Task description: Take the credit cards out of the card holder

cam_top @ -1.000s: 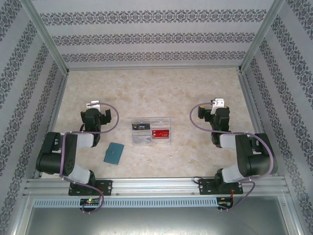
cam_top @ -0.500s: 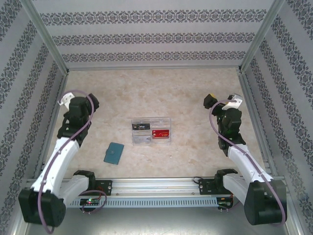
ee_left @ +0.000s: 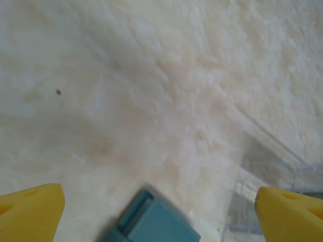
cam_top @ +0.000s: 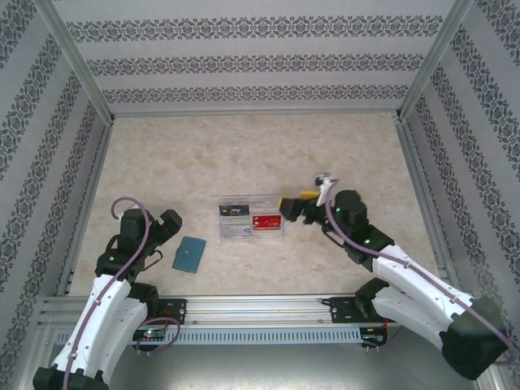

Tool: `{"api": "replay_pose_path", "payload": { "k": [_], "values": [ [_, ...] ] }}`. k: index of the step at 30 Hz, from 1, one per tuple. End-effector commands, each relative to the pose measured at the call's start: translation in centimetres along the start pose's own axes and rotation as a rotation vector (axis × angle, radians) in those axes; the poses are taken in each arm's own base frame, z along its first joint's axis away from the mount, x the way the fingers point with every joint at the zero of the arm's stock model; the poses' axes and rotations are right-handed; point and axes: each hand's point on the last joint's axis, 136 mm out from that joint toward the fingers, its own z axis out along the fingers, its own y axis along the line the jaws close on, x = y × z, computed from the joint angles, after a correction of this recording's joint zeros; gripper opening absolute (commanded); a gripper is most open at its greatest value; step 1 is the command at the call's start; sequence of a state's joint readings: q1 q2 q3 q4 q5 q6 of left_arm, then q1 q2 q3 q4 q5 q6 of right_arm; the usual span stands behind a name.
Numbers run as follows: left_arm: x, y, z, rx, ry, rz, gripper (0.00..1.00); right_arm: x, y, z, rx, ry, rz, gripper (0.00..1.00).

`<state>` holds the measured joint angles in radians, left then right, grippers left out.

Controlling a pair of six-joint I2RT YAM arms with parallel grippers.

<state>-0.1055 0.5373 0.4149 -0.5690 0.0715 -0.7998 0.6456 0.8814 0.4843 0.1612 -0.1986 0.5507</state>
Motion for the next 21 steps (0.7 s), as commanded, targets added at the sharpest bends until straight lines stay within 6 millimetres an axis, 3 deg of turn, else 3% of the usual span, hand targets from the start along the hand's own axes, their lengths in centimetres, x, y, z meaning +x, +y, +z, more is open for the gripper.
{"api": "replay_pose_path", "payload": {
  "k": [1,6,12,17,21],
  "values": [
    [3.1,-0.2,0.3,0.059,0.117,-0.044,0.95,3.5,0.8,0.6,0.08,0.094,-0.087,0.98],
    [5.3,-0.4,1.5,0.109,0.201,-0.039,0.92,8.7,4.2,2.9,0.026,0.234,-0.095,0.98],
    [5.6,-0.2,1.6,0.106,0.207,-0.021,0.91,13.7,6.8,6.2,0.012,0.391,-0.118,0.98],
    [5.5,-0.2,1.5,0.106,0.203,-0.018,0.92,16.2,6.8,8.8,0.024,0.452,-0.077,0.98],
    [5.0,-0.1,1.1,0.091,0.177,-0.004,0.93,17.1,6.8,10.2,0.042,0.474,-0.066,0.98]
  ]
}}
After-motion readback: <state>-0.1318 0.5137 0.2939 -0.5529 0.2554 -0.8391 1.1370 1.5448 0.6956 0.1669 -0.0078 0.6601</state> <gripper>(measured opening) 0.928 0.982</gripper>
